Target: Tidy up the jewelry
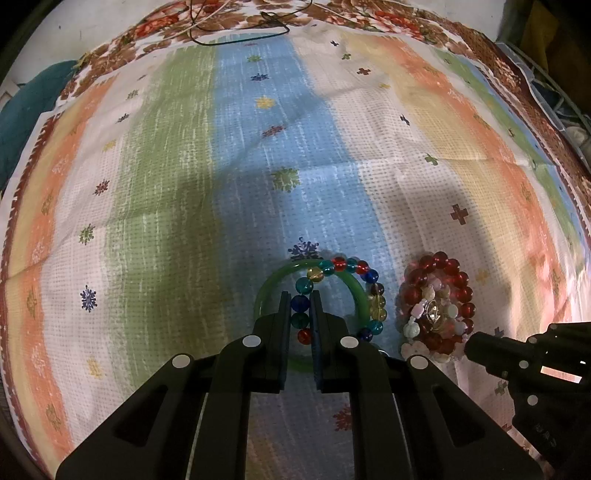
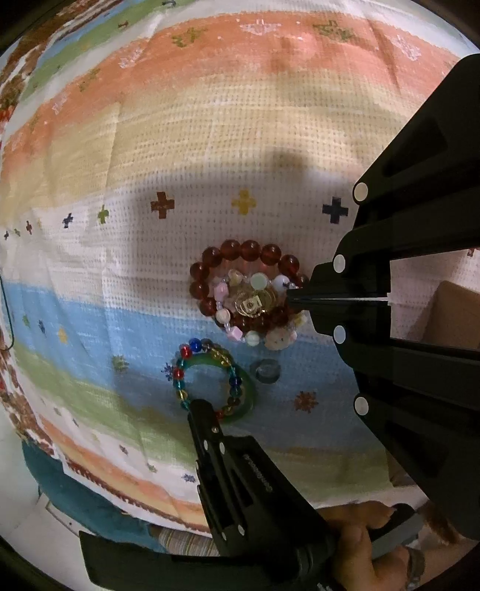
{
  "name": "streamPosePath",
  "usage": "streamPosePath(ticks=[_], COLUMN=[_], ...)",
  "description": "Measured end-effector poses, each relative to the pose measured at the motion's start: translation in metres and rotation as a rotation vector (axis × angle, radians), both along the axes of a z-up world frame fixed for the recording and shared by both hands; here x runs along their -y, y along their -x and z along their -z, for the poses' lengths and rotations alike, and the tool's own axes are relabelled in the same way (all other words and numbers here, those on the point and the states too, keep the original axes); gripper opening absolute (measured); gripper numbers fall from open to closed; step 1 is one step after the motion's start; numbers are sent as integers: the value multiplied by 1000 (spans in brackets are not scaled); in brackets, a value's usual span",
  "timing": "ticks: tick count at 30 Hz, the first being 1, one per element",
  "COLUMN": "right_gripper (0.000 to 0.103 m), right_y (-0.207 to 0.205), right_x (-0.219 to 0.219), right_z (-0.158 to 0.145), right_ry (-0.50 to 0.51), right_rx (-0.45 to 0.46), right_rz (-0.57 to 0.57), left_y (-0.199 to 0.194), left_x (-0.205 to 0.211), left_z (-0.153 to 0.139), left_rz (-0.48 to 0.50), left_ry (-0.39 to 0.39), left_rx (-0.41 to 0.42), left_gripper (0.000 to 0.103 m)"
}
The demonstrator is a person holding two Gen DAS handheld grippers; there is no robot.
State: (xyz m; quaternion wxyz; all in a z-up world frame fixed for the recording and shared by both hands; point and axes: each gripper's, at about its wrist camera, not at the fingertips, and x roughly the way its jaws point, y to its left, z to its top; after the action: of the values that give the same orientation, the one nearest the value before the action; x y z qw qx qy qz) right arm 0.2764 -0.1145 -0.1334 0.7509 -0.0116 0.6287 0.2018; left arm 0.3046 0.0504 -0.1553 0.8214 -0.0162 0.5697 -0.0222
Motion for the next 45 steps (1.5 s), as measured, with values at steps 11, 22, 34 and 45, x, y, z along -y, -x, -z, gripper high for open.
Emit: streamPosePath(ticks=[11, 22, 34, 45], right_gripper=[55, 37, 13, 8], right_y=[3, -2, 1, 4], right_x=[-5, -10, -13, -11], right_z=[-5, 7, 14, 5], right_ry=[5, 29, 66, 66], right_rx=[32, 21, 21, 51], right_rz=[-11, -3, -22, -34], left_y=[0, -1, 1, 4], left_x=[1, 0, 2, 1], left_z=[-2, 0, 4, -5], left_rz=[5, 2, 8, 4], left_ry=[-1, -2, -8, 6], left_rx=[6, 3, -1, 13], left_gripper=[9, 9, 9, 9])
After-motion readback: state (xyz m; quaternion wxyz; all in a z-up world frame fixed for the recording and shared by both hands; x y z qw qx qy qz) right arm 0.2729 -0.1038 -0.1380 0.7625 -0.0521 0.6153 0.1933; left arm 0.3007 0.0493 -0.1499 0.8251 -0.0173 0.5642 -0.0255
